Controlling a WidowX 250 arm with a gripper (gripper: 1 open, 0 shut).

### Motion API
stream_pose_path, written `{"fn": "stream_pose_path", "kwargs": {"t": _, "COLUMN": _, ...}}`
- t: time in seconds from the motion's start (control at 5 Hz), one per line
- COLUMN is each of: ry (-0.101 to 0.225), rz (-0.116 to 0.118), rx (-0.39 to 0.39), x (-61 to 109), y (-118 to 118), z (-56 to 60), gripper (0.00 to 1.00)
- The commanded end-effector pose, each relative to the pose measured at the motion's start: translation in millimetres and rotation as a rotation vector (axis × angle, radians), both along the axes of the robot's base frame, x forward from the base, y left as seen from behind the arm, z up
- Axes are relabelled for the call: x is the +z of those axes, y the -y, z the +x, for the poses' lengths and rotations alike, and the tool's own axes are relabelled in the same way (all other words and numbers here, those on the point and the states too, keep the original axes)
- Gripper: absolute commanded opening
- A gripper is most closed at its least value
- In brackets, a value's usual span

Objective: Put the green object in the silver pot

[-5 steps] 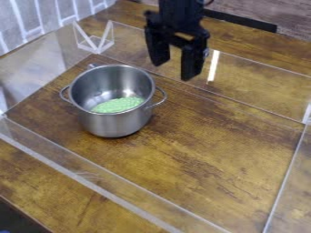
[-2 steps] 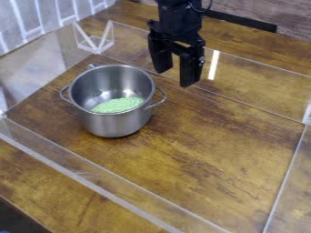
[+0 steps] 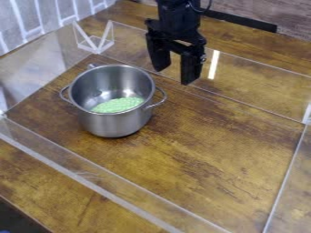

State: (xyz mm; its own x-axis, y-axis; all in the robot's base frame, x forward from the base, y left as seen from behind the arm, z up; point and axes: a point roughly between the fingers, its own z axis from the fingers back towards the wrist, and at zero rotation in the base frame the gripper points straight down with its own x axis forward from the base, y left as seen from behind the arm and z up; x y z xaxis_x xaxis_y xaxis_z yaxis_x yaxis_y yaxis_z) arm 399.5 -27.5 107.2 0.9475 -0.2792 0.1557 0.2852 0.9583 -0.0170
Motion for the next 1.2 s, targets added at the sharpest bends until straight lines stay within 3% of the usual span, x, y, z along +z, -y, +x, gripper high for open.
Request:
{"fn": "stream_pose_path", "kwargs": {"t": 0.0, "ry": 0.074, "rz": -0.011, "rx": -0.042, "x": 15.7, "y": 1.8, "z": 6.6, "gripper": 1.0}}
{"fn": "stream_pose_path", "kwargs": {"t": 0.2, "ry": 0.068, "rz": -0.019, "rx": -0.075, "x": 6.0, "y": -1.5, "z": 14.0, "gripper": 1.0}}
{"fn": "stream_pose_path", "kwargs": {"t": 0.4, "ry": 0.071, "rz": 0.006, "rx": -0.053, "x": 20.3, "y": 1.8, "z": 10.4, "gripper": 1.0}}
{"fn": "stream_pose_path", "kwargs": {"t": 0.6, "ry": 0.097, "rz": 0.016, "rx": -0.034, "x": 34.0, "y": 5.3, "z": 6.6, "gripper": 1.0}}
{"fn": "stream_pose_path", "kwargs": {"t": 1.0, "ry": 0.13, "rz": -0.003, "rx": -0.133, "x": 54.8, "y": 14.2, "z": -2.8, "gripper": 1.0}}
